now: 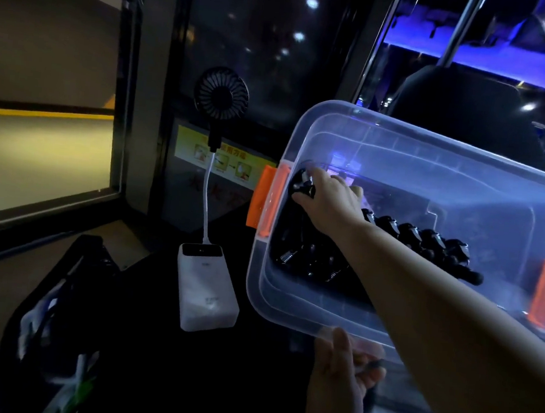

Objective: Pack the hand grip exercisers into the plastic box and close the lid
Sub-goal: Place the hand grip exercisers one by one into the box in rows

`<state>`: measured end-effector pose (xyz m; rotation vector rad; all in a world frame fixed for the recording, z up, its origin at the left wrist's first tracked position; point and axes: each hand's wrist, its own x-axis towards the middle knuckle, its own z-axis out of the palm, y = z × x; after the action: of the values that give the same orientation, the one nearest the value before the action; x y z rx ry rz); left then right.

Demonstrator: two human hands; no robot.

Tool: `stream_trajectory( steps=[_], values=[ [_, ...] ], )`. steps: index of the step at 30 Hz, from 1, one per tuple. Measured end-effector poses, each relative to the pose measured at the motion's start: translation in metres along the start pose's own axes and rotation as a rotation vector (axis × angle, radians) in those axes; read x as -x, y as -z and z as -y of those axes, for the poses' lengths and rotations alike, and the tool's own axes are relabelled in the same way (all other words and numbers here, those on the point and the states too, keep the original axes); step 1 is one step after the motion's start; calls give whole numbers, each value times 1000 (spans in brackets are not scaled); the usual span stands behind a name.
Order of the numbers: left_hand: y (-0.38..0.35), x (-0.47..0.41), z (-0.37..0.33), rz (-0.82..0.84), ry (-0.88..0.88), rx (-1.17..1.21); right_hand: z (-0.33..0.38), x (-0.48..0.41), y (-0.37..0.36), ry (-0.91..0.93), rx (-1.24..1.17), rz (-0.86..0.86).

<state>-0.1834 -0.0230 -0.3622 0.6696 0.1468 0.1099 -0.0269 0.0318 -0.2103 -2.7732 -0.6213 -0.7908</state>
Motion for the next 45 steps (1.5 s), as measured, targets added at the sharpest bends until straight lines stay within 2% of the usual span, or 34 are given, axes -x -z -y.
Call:
stream_trajectory(
  steps=[6,17,21,25,33,45],
  values=[
    [-2,-2,-2,-24,3,-44,-3,-2,-7,1,-15,17],
    [-4,-6,-4,-88,14,11,2,0,-20,55,154,23],
    [-9,-2,-10,-115,-6,20,1,-3,-12,90,173,121],
    [-6,-1,-11,-90,-7,-27,-5,-3,5,127,102,326],
    [-6,2,-15,-73,14,-56,-10,-3,9,179,104,422],
    [-1,-1,-6,-18,-32,-36,-7,-2,6,255,185,377]
  ],
)
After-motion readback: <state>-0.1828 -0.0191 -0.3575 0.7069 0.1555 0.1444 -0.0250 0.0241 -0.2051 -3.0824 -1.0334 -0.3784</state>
